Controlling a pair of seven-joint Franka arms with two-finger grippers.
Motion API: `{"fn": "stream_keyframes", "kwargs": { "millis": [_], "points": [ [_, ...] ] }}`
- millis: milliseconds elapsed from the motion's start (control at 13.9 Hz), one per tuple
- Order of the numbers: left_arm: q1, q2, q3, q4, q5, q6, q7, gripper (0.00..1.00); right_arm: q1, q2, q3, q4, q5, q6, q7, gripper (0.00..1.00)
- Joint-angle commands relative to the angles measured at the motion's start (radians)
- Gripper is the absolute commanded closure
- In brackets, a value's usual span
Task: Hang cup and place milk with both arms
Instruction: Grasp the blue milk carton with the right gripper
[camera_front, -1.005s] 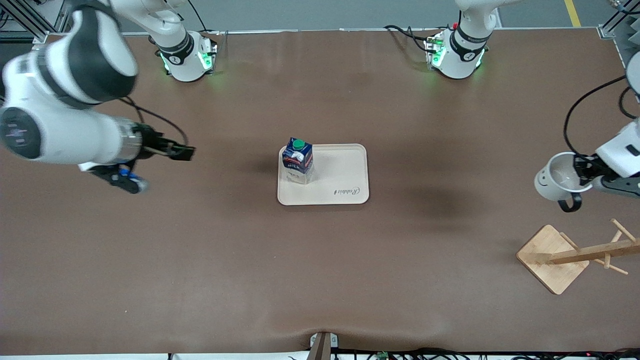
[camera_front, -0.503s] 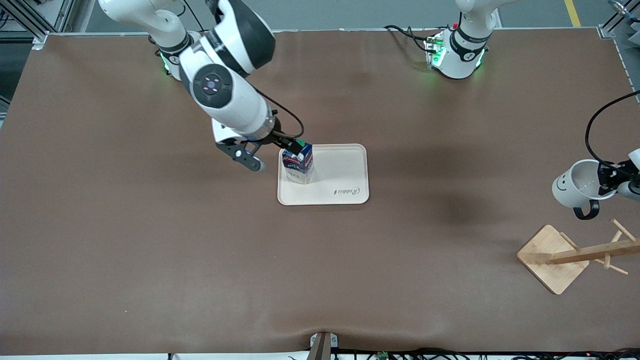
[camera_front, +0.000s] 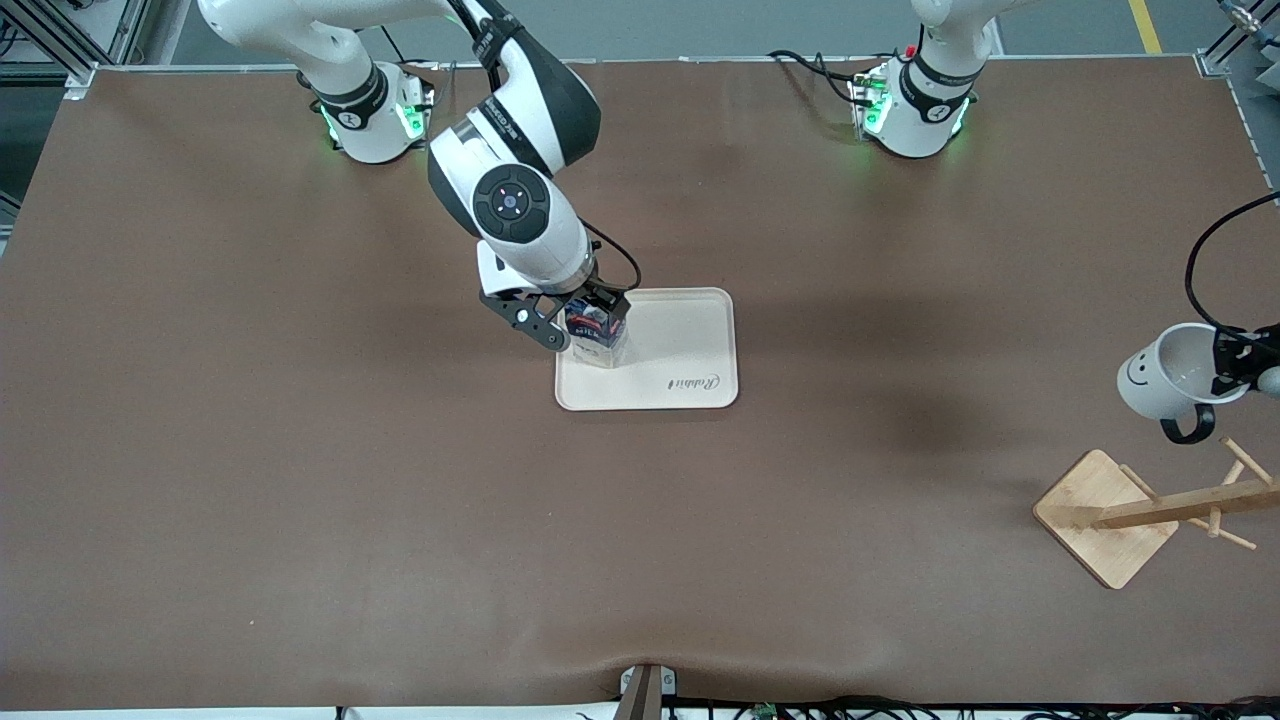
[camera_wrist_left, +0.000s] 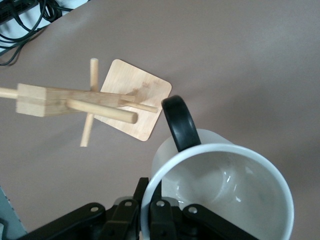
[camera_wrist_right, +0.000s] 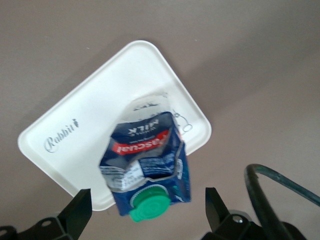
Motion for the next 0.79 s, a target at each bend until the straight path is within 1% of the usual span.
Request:
{"fn": "stream_keyframes", "kwargs": {
  "millis": [0,72,144,215,287,359,431,503,646,718],
  "points": [
    [0.021,0.036,-0.008,0.057,-0.017,-0.006,0.048,1.00,0.039,0.021,-0.014,0.000,-0.048,0.020,0.025,0.00],
    [0.021,0.041,-0.008,0.060,-0.017,-0.004,0.048,1.00,0.045,0.023,-0.014,-0.016,-0.109,0.022,0.033,0.00],
    [0.021,0.044,-0.008,0.066,-0.017,0.000,0.051,1.00,0.054,0.023,-0.013,-0.022,-0.140,0.022,0.060,0.00],
    [0.023,0.051,-0.008,0.069,-0.017,0.004,0.059,1.00,0.056,0.023,-0.013,-0.022,-0.144,0.017,0.074,0.00],
    [0.023,0.055,-0.008,0.071,-0.017,0.008,0.076,1.00,0.056,0.029,-0.013,-0.022,-0.144,0.019,0.074,0.03],
    [0.024,0.056,-0.008,0.072,-0.017,0.010,0.081,1.00,0.056,0.032,-0.013,-0.022,-0.144,0.022,0.077,0.27],
    [0.027,0.059,-0.008,0.075,-0.017,0.010,0.084,1.00,0.056,0.032,-0.013,-0.017,-0.137,0.017,0.079,0.58],
    [0.027,0.062,-0.008,0.084,-0.017,0.010,0.091,1.00,0.045,0.034,-0.010,-0.011,-0.124,0.017,0.077,0.99],
    [0.029,0.076,-0.008,0.103,-0.019,0.010,0.110,1.00,0.038,0.032,-0.011,-0.004,-0.041,0.019,0.082,1.00],
    [0.029,0.081,-0.008,0.107,-0.019,0.010,0.119,1.00,0.033,0.031,-0.014,0.009,-0.021,0.010,0.082,1.00]
  ]
}}
